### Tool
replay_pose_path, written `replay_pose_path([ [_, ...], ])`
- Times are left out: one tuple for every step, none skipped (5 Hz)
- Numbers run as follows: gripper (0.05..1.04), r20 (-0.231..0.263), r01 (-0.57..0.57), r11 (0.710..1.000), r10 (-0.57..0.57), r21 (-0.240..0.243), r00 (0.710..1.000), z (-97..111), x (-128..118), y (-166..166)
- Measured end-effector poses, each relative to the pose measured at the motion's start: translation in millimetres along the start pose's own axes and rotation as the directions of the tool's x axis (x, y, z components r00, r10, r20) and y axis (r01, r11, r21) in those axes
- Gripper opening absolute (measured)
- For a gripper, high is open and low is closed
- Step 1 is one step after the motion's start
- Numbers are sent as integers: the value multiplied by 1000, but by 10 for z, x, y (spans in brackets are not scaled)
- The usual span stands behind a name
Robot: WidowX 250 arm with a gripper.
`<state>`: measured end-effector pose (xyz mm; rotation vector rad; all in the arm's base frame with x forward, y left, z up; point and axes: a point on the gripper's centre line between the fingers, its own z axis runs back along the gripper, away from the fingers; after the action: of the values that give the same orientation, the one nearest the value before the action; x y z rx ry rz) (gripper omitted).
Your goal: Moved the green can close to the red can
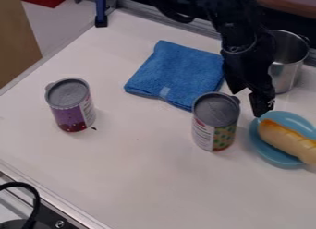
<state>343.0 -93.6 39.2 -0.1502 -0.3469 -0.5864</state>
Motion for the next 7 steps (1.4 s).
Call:
replay_pose_path([
  [996,-27,20,1000,-20,-3,999,-34,-140,34],
  [996,-53,32,999,-32,-3,998,-63,-263,44],
  [996,-61,34,999,-34,6,998,-22,-372,61],
  [996,-87,51,998,-48,26,995,78,-542,124],
  [996,-115,70,997,-64,44,991,155,-730,212],
  [996,-134,89,995,-82,50,988,256,-949,309],
  [996,-170,83,995,-74,47,983,295,-1145,395],
])
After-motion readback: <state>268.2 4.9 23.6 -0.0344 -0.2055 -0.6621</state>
